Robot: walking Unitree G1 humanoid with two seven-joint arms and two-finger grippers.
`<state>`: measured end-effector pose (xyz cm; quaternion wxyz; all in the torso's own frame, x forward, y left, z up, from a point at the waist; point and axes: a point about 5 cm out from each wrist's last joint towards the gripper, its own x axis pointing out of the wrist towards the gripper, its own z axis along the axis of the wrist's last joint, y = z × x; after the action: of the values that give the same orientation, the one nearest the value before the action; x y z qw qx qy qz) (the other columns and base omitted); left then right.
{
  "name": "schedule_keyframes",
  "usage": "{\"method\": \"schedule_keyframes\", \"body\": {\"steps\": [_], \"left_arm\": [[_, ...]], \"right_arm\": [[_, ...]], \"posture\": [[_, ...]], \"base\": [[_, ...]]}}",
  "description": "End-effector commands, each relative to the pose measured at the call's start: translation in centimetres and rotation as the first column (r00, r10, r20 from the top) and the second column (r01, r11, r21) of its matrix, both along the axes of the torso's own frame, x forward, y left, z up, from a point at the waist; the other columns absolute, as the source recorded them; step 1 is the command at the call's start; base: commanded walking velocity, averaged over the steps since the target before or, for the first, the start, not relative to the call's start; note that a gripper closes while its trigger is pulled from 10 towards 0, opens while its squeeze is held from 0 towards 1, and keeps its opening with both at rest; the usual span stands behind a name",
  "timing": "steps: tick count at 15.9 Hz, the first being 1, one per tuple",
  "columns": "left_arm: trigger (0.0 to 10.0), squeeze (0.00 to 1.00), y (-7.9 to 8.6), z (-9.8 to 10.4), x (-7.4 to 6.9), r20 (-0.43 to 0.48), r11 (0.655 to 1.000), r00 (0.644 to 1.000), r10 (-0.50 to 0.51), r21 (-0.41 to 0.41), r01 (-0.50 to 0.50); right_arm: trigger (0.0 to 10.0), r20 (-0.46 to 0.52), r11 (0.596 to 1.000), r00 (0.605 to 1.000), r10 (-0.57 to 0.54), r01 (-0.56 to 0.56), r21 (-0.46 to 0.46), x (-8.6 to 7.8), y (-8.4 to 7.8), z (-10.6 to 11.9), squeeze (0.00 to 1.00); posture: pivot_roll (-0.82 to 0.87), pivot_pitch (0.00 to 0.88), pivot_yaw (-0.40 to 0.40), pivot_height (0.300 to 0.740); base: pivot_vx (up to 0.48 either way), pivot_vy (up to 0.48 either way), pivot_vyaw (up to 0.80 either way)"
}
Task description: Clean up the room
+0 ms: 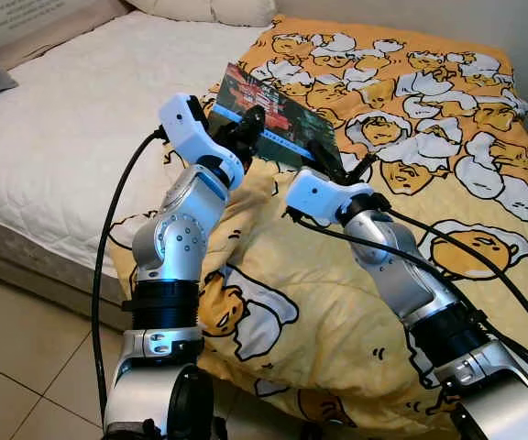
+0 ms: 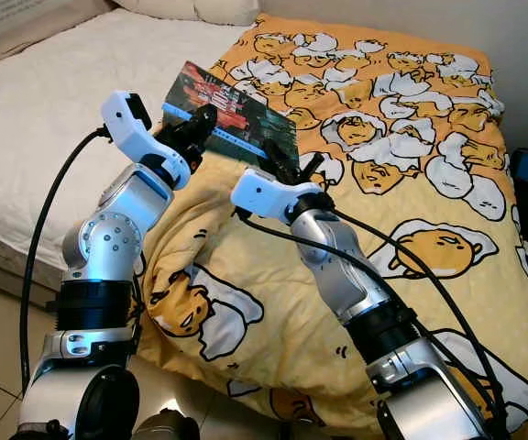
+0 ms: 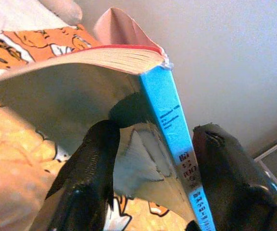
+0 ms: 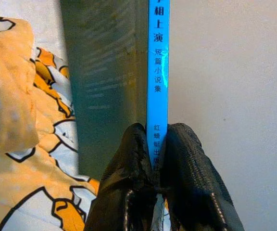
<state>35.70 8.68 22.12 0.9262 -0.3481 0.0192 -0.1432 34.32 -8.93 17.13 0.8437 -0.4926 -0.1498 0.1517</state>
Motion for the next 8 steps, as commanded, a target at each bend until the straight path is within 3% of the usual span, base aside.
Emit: {"method": "schedule_keyframes", "body": {"steps": [1, 8], "left_arm": [[0.0, 0.00, -3.02, 0.45, -0.63, -0.021, 0.994, 0.999, -0.049, -0.098, 0.047], [0.0, 0.00, -2.74, 0.20, -0.68, -0.135, 0.984, 0.991, -0.027, -0.176, 0.003]], "right_arm": [[0.0, 0.075, 1.000, 0.997, 0.008, -0.009, 0.011, 0.22, 0.29, 1.49, 0.00], [0.0, 0.085, 1.000, 0.996, 0.019, -0.017, -0.017, 0.36, 0.57, 1.39, 0.00]], "posture": [[0.02, 0.000, 0.023, 0.740], [0.03, 0.000, 0.015, 0.740]], "base": [[0.000, 0.000, 0.00], [0.000, 0.000, 0.00]]}}
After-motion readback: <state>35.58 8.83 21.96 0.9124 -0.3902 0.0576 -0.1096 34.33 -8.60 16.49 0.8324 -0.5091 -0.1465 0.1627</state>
